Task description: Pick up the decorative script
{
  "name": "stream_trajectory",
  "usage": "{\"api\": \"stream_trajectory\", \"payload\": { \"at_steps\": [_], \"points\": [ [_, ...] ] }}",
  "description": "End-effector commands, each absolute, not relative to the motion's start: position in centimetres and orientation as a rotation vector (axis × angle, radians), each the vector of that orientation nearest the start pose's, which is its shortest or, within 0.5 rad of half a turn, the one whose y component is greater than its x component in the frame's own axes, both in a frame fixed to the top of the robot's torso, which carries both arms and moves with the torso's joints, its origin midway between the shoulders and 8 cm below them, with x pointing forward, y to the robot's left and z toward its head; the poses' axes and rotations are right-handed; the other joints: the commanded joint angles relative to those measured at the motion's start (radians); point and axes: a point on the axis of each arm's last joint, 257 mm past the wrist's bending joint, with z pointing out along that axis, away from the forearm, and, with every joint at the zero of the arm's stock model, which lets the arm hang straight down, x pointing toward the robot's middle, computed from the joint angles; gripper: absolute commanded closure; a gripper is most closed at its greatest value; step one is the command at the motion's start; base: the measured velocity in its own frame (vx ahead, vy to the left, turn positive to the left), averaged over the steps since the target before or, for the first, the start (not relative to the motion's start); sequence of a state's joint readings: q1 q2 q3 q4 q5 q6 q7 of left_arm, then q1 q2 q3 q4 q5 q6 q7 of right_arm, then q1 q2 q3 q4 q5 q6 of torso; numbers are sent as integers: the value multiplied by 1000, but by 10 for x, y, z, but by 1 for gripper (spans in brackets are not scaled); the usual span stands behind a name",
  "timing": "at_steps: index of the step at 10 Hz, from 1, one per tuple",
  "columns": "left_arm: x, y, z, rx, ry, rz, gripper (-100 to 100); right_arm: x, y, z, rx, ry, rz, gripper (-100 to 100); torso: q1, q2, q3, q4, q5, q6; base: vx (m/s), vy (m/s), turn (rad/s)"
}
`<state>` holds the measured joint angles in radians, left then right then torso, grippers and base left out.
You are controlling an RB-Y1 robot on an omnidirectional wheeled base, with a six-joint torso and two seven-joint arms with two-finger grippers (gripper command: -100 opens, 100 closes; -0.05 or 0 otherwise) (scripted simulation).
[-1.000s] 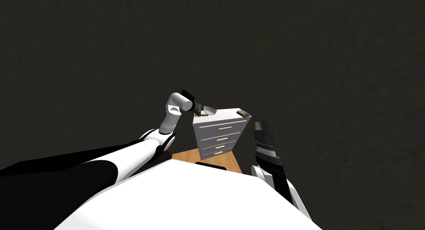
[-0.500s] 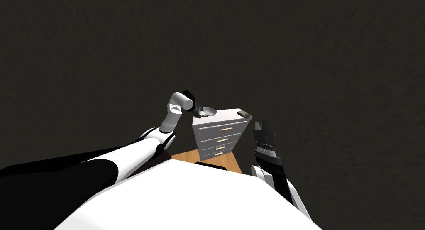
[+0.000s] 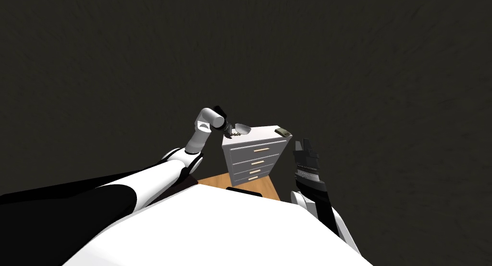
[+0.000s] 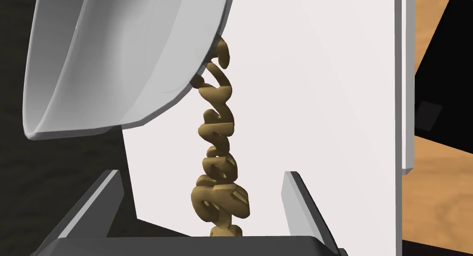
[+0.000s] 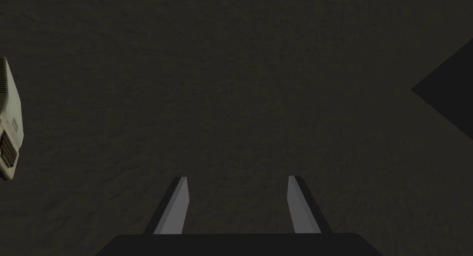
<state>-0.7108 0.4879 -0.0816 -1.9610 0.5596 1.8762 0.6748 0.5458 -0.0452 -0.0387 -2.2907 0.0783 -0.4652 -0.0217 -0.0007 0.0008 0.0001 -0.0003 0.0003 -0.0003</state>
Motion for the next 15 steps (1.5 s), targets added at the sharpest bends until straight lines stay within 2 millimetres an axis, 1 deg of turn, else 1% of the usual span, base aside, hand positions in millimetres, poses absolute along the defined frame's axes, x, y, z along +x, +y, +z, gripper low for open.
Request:
{"api": "stream_trajectory", "payload": {
  "at_steps": [1, 6, 7, 8, 12, 13, 14, 15],
  "points": [
    [507, 190, -103, -2040, 1779, -792, -100, 344, -285, 8, 632, 733, 1204, 0, 0, 0, 0, 0, 0, 0, -19, -10, -27],
    [528, 199, -116, -2047, 1765, -788, -100, 344, -285, 8, 632, 733, 1204, 0, 0, 1, 1, 0, 0, 0, -23, -11, -21],
    [525, 198, -115, -2048, 1766, -788, -100, 344, -285, 8, 632, 733, 1204, 0, 0, 0, -1, -1, 1, 1, -13, -5, -3],
    [526, 198, -115, -2045, 1766, -791, 100, 344, -285, 7, 632, 733, 1204, 0, 0, -2, -2, -2, 1, 1, 0, 0, 0],
    [525, 198, -116, -2047, 1768, -787, 100, 344, -285, 7, 632, 733, 1203, 0, 1, -6, -4, -2, 1, 1, -2, -1, 0],
    [525, 198, -116, -2047, 1768, -786, 0, 344, -285, 7, 632, 733, 1203, 0, 1, -6, -4, -2, 1, 1, 0, 0, 0],
    [519, 195, -111, -2044, 1771, -791, 100, 344, -285, 7, 632, 733, 1203, 0, 2, -6, -4, -2, 1, 1, 21, 8, 28],
    [516, 194, -109, -2043, 1773, -791, 100, 344, -285, 7, 632, 733, 1203, 0, 2, -6, -4, -1, 1, 1, 36, 15, 22]
  ]
}}
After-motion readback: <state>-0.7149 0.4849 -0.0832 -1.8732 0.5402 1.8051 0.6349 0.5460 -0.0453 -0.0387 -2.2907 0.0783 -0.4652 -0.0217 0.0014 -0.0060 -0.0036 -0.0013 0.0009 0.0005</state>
